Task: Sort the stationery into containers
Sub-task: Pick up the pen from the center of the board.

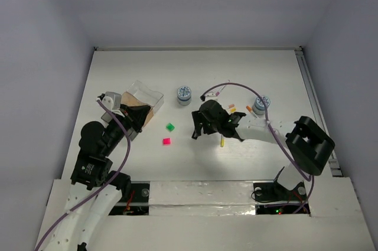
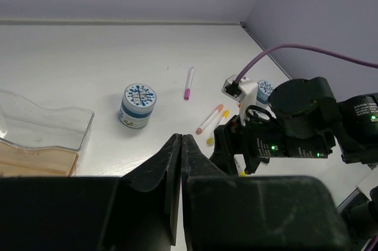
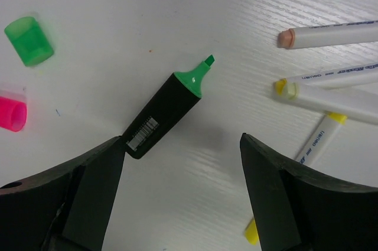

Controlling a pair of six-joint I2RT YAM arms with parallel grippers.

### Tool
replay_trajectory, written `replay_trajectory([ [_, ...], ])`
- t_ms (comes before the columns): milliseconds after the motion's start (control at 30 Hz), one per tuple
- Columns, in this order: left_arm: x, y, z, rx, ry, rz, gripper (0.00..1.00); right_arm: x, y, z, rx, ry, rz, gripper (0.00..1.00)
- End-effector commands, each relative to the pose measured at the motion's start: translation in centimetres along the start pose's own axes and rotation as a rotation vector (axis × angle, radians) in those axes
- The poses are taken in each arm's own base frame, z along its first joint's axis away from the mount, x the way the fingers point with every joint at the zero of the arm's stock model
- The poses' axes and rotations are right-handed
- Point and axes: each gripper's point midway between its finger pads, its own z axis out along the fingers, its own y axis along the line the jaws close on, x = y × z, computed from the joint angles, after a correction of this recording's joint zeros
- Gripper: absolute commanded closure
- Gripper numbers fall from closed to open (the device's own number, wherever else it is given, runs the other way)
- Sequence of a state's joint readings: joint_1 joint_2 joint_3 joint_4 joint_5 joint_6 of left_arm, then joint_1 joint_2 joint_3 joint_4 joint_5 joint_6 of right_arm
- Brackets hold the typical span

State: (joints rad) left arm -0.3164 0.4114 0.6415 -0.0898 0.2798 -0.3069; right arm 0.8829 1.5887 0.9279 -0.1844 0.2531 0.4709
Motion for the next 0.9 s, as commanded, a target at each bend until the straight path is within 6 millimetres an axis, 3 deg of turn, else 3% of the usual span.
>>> replay_trajectory([
  [0, -1.2, -0.2, 0.0, 0.001, -0.031, 0.021, 0.98, -3.4, 2.0, 0.7, -0.025, -0.089, 0.087, 0.15],
  [367, -0.8, -0.1, 0.3, 0.003, -0.016, 0.016, 0.85, -1.8, 1.3, 4.5, 0.071, -0.035, 0.108, 0.15],
  [533, -0.2, -0.4, 0.6, 0.028, 0.010, 0.011, 0.81, -1.4, 0.6, 5.0, 0.109, -0.031, 0.105, 0.33],
  [867, 1.2, -0.7, 1.4, 0.069, 0.073, -0.003, 0.74, -1.1, 0.2, 5.4, 0.135, -0.026, 0.105, 0.46],
])
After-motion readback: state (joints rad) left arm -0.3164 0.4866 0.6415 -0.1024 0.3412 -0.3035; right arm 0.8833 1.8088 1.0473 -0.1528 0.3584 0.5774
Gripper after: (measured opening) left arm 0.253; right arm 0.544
